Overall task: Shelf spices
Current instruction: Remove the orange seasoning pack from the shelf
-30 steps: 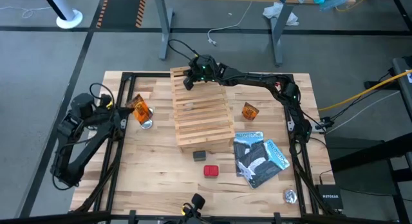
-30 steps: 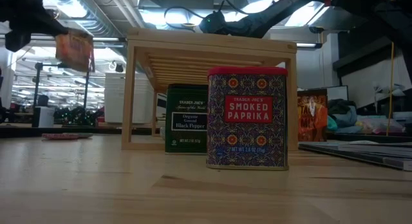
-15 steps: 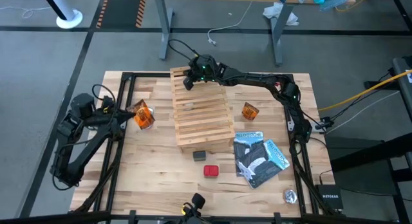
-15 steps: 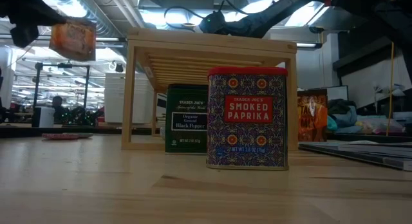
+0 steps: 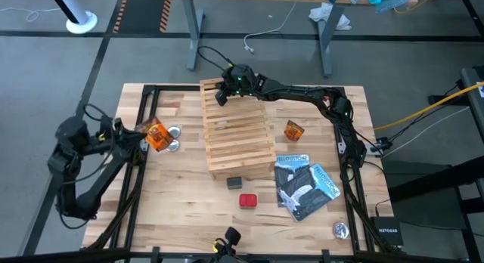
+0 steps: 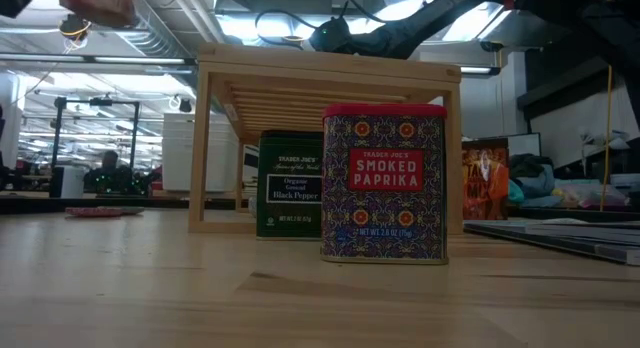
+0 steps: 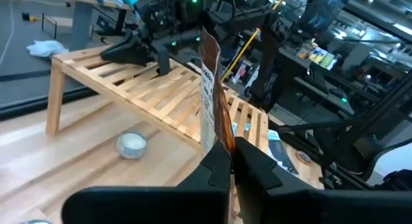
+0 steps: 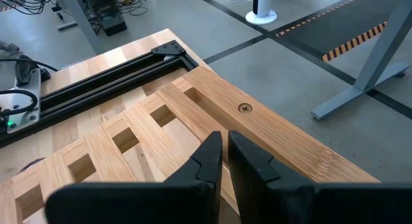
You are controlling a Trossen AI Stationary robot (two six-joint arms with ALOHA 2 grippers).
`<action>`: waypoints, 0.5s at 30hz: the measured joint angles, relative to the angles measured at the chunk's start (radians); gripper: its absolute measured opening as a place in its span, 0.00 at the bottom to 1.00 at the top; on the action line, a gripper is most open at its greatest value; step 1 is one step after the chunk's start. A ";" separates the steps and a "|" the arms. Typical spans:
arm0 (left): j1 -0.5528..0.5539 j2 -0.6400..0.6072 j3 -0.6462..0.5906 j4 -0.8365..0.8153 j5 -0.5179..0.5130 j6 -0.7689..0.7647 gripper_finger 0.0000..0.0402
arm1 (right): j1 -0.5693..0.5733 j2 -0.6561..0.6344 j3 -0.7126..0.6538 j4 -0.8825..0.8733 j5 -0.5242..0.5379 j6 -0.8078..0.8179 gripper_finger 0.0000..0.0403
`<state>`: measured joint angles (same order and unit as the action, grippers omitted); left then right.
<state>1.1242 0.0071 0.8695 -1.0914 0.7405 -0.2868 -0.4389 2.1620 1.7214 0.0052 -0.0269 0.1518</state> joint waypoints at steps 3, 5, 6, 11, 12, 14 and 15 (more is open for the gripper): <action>0.065 0.000 0.023 -0.019 0.073 0.014 0.00 | 0.000 0.000 0.000 0.000 0.000 0.000 0.08; 0.122 0.000 0.038 -0.025 0.131 0.034 0.00 | 0.000 0.000 0.000 0.001 0.000 0.000 0.08; 0.150 0.000 0.046 -0.028 0.161 0.044 0.00 | 0.000 0.000 0.000 0.001 0.000 0.000 0.08; 0.293 0.000 0.097 -0.097 0.298 0.097 0.00 | 0.000 0.000 0.000 0.001 0.000 0.000 0.08; 0.317 0.000 0.111 -0.136 0.310 0.122 0.00 | 0.000 0.000 0.000 0.001 0.000 0.000 0.08; 0.335 0.002 0.138 -0.233 0.327 0.192 0.00 | 0.000 0.000 0.000 0.001 0.000 0.000 0.08; 0.335 0.002 0.148 -0.268 0.330 0.227 0.00 | 0.000 0.000 0.000 0.001 0.000 0.000 0.08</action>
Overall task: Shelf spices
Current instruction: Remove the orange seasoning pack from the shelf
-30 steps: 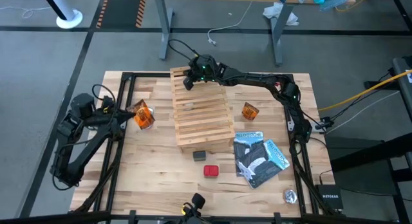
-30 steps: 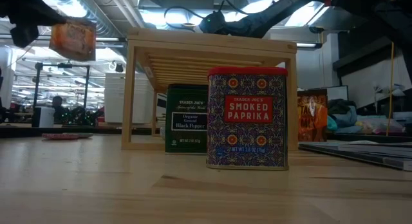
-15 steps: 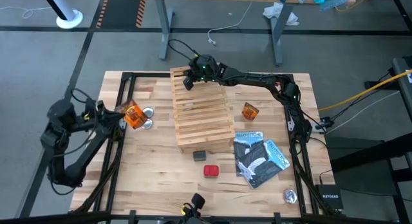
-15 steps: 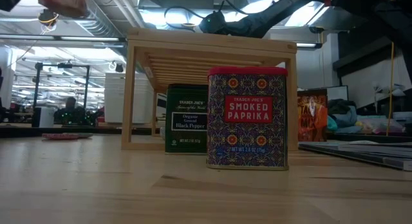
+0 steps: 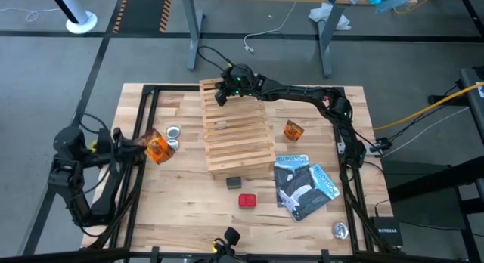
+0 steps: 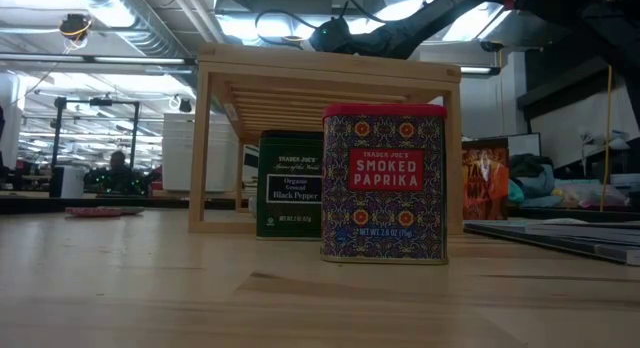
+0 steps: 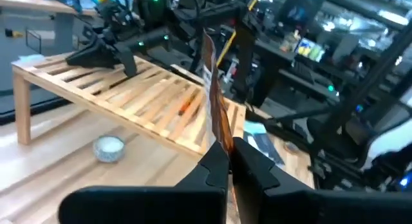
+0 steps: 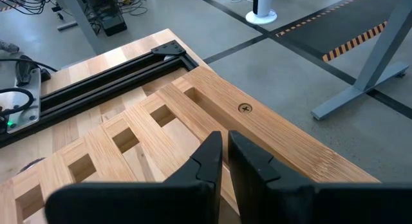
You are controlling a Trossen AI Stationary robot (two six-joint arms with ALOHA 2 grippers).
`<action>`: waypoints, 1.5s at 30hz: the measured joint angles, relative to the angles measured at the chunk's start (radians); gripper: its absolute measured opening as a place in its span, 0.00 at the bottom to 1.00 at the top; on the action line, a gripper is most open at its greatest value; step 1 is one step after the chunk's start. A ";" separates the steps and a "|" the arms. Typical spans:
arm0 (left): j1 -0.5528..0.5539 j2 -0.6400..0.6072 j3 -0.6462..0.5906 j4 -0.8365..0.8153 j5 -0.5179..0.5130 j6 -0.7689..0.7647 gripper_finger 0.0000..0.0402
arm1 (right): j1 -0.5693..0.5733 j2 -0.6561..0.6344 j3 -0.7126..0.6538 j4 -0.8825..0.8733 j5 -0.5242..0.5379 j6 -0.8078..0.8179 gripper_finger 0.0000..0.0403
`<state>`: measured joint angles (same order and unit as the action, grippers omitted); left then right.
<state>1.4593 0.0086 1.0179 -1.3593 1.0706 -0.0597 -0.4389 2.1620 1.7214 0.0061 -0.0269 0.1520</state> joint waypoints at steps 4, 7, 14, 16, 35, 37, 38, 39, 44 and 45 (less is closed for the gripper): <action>-0.015 0.000 0.010 -0.020 -0.013 0.003 0.00 | 0.000 0.000 0.000 0.000 0.000 0.002 0.08; -0.035 0.000 0.010 0.022 -0.058 -0.040 0.00 | 0.000 0.000 0.000 0.001 0.000 0.020 0.08; -0.011 0.000 0.011 0.027 -0.061 0.018 0.00 | 0.000 0.000 0.000 0.002 0.000 0.025 0.08; -0.010 0.000 0.007 0.023 -0.044 0.042 0.00 | 0.000 0.000 0.000 0.004 0.000 0.026 0.08; -0.026 0.028 -0.078 0.334 0.058 -0.020 0.00 | 0.001 0.001 -0.001 0.026 -0.001 0.026 0.08; -0.051 0.041 -0.106 0.346 0.065 -0.044 0.00 | 0.001 0.001 -0.001 0.027 0.000 0.026 0.08; -0.070 0.046 -0.119 0.356 0.068 -0.045 0.00 | 0.001 0.001 -0.001 0.027 -0.001 0.026 0.08; -0.091 0.051 -0.130 0.361 0.070 -0.042 0.00 | 0.001 0.001 -0.001 0.027 -0.001 0.026 0.08; -0.220 0.093 -0.160 0.396 0.071 0.029 0.00 | 0.001 0.001 -0.001 0.028 -0.001 0.026 0.08; -0.249 0.106 -0.160 0.407 0.072 0.051 0.00 | 0.001 0.001 -0.001 0.028 -0.001 0.026 0.08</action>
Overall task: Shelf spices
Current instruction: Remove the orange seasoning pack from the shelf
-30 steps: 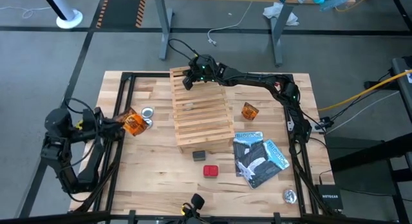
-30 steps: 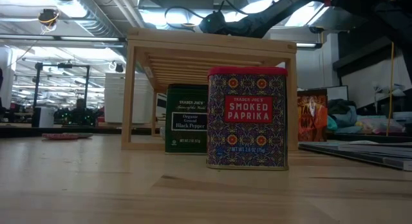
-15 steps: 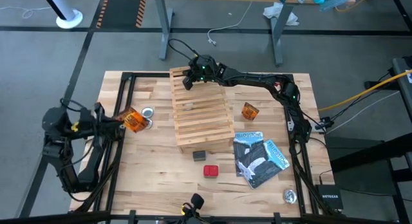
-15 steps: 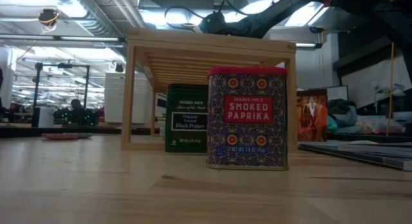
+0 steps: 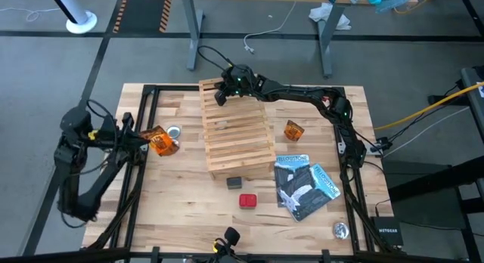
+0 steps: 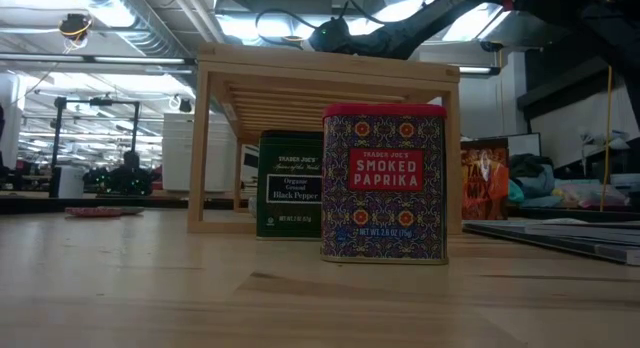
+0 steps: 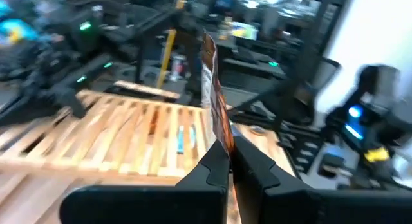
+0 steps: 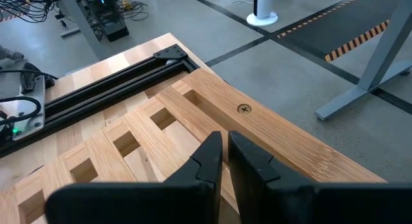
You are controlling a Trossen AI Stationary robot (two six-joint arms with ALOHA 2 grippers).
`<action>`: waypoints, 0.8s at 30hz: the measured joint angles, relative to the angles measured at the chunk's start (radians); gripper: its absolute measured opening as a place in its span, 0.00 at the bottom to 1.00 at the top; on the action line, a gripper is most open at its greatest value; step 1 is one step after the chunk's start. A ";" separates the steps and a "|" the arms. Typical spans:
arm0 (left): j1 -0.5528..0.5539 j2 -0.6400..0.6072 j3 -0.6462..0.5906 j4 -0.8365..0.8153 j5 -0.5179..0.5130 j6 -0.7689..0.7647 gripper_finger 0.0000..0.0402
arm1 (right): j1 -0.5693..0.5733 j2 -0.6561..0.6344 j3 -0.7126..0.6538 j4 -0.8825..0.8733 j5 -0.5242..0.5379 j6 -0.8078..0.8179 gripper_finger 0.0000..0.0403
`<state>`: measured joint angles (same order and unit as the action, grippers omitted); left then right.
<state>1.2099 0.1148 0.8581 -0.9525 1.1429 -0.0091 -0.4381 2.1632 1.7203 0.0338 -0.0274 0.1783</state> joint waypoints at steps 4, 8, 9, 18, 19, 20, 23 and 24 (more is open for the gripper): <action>-0.134 0.063 0.000 0.002 -0.028 0.089 0.00 | 0.000 0.000 0.000 0.001 -0.001 0.000 0.08; -0.286 0.146 0.000 -0.077 -0.111 0.203 0.00 | 0.000 0.000 0.000 0.001 -0.001 0.000 0.08; -0.320 0.170 0.000 -0.121 -0.146 0.247 0.00 | 0.000 0.000 0.000 0.000 0.000 0.001 0.08; -0.486 0.198 -0.079 -0.174 -0.290 0.403 0.00 | 0.000 0.000 0.000 0.002 0.000 0.012 0.08; -0.488 0.184 -0.100 -0.143 -0.295 0.375 0.00 | 0.000 0.000 0.000 0.002 0.000 0.012 0.08; -0.488 0.172 -0.111 -0.124 -0.317 0.340 0.00 | 0.000 0.000 0.000 0.002 0.000 0.012 0.08; -0.488 0.147 -0.109 -0.109 -0.364 0.309 0.00 | 0.000 0.000 0.000 0.001 -0.003 0.012 0.08; -0.489 0.144 -0.109 -0.109 -0.364 0.307 0.00 | 0.000 0.000 0.000 0.000 -0.003 0.011 0.08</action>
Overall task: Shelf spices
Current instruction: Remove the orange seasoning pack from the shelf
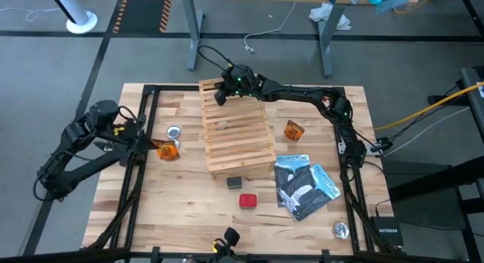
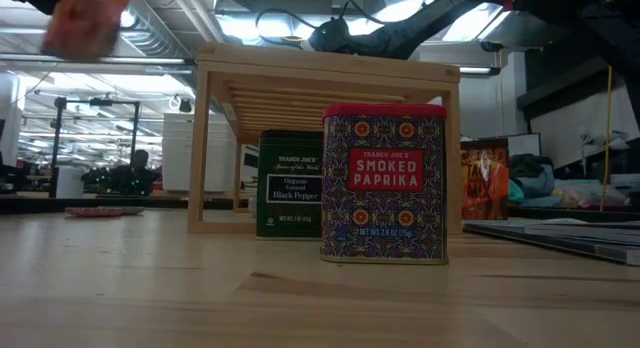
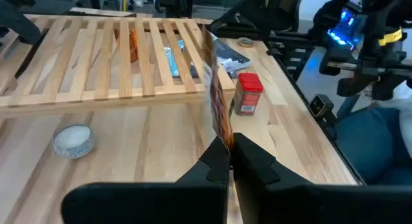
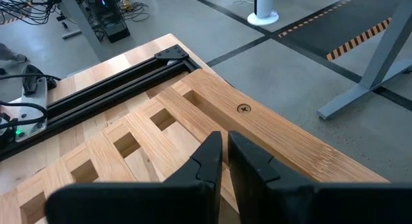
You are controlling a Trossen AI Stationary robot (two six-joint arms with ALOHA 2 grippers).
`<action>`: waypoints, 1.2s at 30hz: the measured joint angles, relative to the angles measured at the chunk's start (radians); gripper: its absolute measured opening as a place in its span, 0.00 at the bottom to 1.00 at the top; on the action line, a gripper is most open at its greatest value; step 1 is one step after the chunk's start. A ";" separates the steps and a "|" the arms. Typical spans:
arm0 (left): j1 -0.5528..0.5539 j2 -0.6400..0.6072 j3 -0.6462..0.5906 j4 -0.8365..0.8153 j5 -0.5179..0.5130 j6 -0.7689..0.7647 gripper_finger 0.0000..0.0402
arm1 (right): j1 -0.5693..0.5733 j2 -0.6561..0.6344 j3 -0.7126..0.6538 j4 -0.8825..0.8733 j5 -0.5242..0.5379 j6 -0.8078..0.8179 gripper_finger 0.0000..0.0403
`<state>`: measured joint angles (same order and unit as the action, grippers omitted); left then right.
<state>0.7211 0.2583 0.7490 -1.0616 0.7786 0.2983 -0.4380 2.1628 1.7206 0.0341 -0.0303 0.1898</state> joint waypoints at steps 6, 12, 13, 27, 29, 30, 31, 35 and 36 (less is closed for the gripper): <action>-0.001 -0.005 -0.001 0.005 0.010 -0.004 0.00 | 0.000 0.000 0.000 0.000 -0.006 -0.005 0.08; -0.004 0.049 -0.001 0.003 0.053 0.009 0.00 | 0.000 0.000 0.000 0.001 -0.009 -0.005 0.08; -0.013 0.069 -0.001 0.003 0.063 0.015 0.00 | 0.000 0.000 0.000 0.001 -0.008 -0.006 0.08; -0.244 0.218 -0.001 0.072 0.026 -0.020 0.00 | 0.000 0.000 0.000 0.014 -0.009 -0.005 0.08; -0.265 0.240 -0.001 0.071 0.020 -0.025 0.00 | 0.000 0.000 0.000 0.014 -0.009 -0.004 0.08; -0.279 0.254 -0.001 0.071 0.020 -0.025 0.00 | 0.000 0.000 0.000 0.014 -0.009 -0.004 0.08; -0.292 0.270 -0.001 0.072 0.020 -0.026 0.00 | 0.000 0.000 0.000 0.014 -0.009 -0.005 0.08; -0.356 0.349 -0.001 0.109 -0.007 -0.058 0.00 | 0.000 0.000 0.000 0.015 -0.015 -0.004 0.08; -0.374 0.374 -0.001 0.124 -0.014 -0.060 0.00 | 0.000 0.000 0.000 0.015 -0.017 -0.004 0.08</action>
<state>0.3469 0.6319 0.7479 -0.9371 0.7650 0.2379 -0.4377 2.1628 1.7210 0.0494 -0.0470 0.1856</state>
